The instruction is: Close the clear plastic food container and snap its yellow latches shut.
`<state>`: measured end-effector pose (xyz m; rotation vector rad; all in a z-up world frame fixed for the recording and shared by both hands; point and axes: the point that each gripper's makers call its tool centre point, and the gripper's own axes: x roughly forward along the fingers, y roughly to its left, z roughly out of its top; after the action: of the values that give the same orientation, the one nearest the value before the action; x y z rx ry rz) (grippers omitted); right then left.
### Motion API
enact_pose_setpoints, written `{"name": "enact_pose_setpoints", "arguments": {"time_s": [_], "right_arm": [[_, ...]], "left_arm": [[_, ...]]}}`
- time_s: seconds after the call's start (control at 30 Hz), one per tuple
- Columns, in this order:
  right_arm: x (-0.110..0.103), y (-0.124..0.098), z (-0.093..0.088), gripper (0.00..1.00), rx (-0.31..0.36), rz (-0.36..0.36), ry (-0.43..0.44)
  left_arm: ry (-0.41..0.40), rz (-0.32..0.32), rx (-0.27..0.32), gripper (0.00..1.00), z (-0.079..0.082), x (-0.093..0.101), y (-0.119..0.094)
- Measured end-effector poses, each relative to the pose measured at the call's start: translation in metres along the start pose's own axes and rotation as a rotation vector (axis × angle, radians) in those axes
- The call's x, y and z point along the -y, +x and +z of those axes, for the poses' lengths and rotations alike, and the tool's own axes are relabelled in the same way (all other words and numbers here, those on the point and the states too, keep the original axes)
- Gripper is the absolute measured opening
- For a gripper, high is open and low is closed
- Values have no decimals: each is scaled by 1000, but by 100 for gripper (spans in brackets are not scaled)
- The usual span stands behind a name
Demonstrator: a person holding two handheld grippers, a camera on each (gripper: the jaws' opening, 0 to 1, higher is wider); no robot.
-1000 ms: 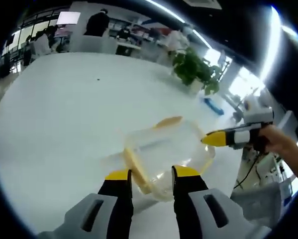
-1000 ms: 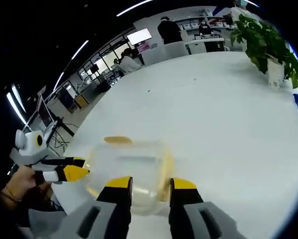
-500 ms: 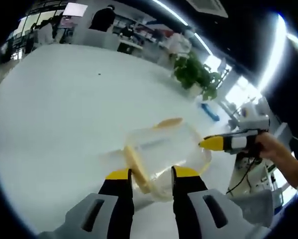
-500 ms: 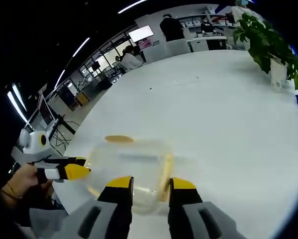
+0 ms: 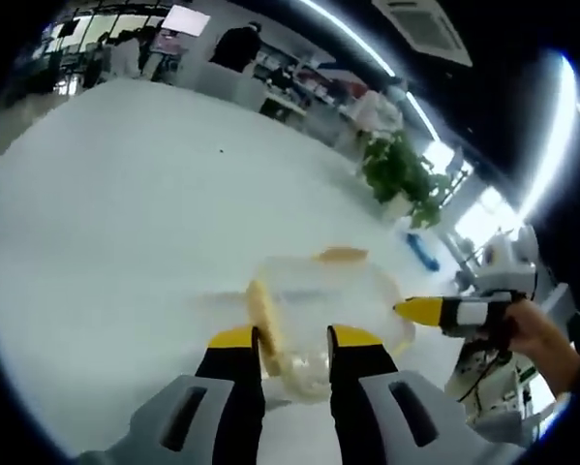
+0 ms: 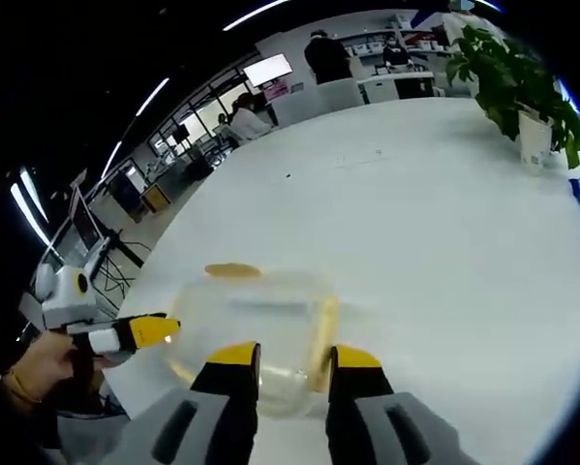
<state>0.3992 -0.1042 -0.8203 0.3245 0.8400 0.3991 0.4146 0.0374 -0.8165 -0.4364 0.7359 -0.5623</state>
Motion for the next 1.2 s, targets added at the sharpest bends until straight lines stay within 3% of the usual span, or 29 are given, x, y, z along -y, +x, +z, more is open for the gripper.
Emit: {"name": "enact_pose_setpoints", "arguments": {"time_s": [0.03,0.1,0.17,0.63,1.2], "right_arm": [[0,0,0,24,2,0,-2],[1,-1,0,24,17,3,0],[2,-1,0,24,24,6,-1],[-16,6,-4,26,8,19,-44],[-54,32,-2,26,11,38,-127]], "left_arm": [[-49,14,9,22,2,0,-1],[-13,37,20,22,2,2,-1],[-37,21,29,23,2,-1,-1],[22,46,27,25,5,-15,-6],[73,174,73,25,18,-50,-30]]}}
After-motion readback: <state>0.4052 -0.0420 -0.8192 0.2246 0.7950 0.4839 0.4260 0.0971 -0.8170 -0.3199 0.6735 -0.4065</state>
